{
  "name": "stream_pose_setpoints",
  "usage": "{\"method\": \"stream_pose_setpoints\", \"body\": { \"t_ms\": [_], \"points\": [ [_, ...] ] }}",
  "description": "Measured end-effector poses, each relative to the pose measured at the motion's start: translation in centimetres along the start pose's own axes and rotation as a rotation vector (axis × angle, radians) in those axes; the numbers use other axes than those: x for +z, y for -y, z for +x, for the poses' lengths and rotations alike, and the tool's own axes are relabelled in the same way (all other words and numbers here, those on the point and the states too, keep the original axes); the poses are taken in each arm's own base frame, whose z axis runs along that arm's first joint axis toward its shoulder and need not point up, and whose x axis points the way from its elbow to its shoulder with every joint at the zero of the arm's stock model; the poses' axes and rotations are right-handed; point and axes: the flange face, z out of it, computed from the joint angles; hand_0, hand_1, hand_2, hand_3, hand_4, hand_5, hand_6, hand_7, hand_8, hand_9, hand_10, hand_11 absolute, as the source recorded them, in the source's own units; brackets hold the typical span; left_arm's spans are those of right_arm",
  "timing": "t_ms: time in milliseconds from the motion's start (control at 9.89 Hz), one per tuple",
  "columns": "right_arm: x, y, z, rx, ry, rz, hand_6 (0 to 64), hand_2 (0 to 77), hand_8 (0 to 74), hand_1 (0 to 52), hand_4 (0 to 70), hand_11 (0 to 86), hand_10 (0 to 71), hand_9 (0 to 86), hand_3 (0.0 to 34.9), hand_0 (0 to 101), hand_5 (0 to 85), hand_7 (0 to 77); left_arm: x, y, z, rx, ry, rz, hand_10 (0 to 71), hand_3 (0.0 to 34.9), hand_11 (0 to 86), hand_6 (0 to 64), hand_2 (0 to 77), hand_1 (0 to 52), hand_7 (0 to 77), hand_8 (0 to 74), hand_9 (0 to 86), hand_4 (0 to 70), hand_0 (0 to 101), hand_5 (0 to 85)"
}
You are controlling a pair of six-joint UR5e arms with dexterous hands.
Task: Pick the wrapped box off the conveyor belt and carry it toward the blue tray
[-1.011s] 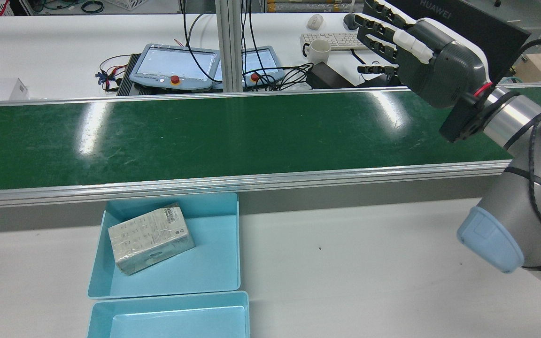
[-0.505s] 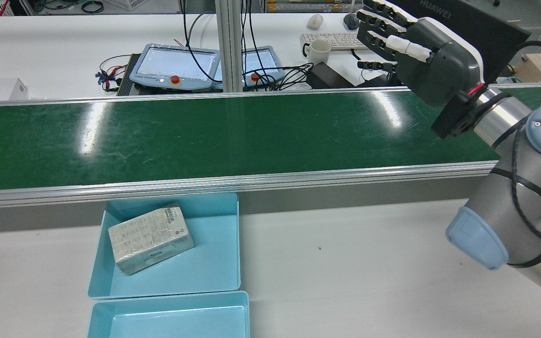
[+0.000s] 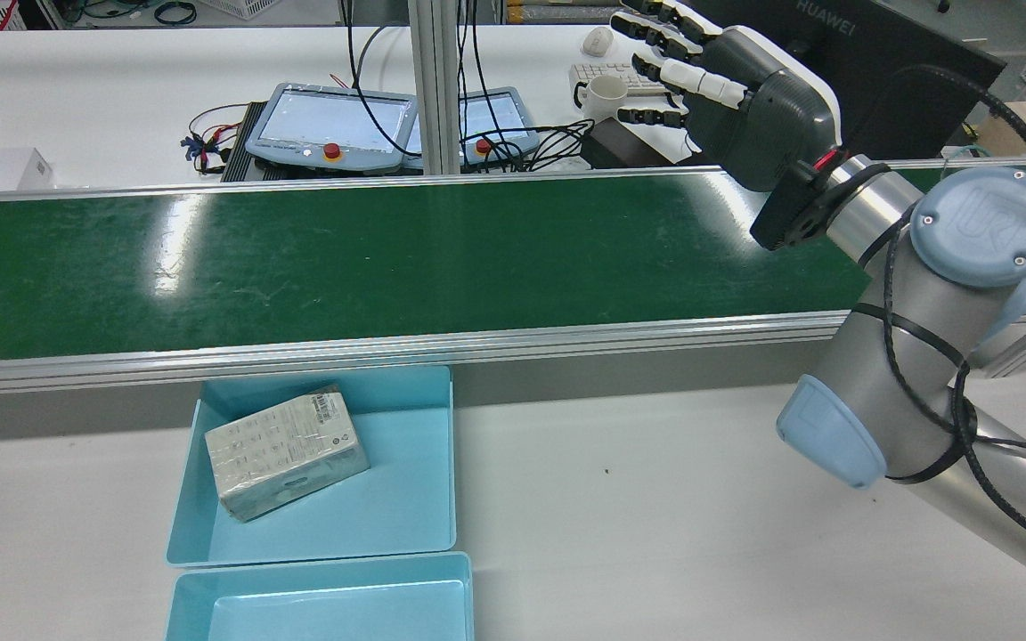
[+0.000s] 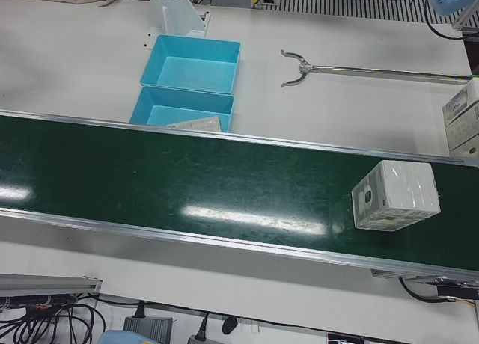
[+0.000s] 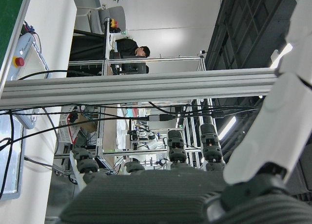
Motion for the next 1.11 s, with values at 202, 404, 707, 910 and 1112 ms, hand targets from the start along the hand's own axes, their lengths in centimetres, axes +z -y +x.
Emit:
{"method": "stream_pose_setpoints", "body": {
  "t_ms": [202,404,707,910,1112],
  "points": [
    [0.2,0.0,0.4,0.003,-0.005,-0.001,0.0,13.1,0.0,7.6,7.6,9.3,5.4,1.1,30.5,38,14.2,13.6,0.0,0.0,0.0,0.000,0.000,0.000,0.5,0.0,0.0,0.0,1.1,0.0,0.5,0.5,0.0,0.0,0,0.5],
    [0.0,0.1,1.2,0.005,-0.017,0.002,0.0,13.1,0.0,7.6,9.3,8.7,5.4,1.6,30.5,39,14.7,11.4,0.0,0.0,0.0,0.000,0.000,0.000,0.0,0.0,0.0,0.0,1.1,0.0,0.5,0.0,0.5,0.0,0,0.5],
    [0.1,-0.1,3.1,0.007,-0.047,0.001,0.0,14.2,0.0,9.3,12.5,8.7,5.4,1.6,30.5,40,18.5,14.2,0.0,0.0,0.0,0.000,0.000,0.000,0.5,0.0,0.0,0.0,1.1,0.0,0.5,0.5,0.0,0.0,0,0.5],
    [0.2,-0.2,3.4,-0.018,-0.054,-0.004,0.0,15.3,0.0,9.3,14.7,6.5,3.8,1.1,30.5,41,21.3,14.2,0.0,0.0,0.0,0.000,0.000,0.000,0.0,0.0,0.0,0.0,1.1,0.0,0.5,0.5,0.0,0.0,0,0.5],
    [0.3,-0.2,2.8,-0.052,-0.045,-0.006,0.0,14.7,0.0,9.3,12.0,7.1,3.8,1.6,30.5,41,18.5,11.4,0.0,0.0,0.0,0.000,0.000,0.000,0.0,0.0,0.0,0.0,0.5,0.0,0.5,0.5,0.5,0.0,0,0.5]
  ]
}}
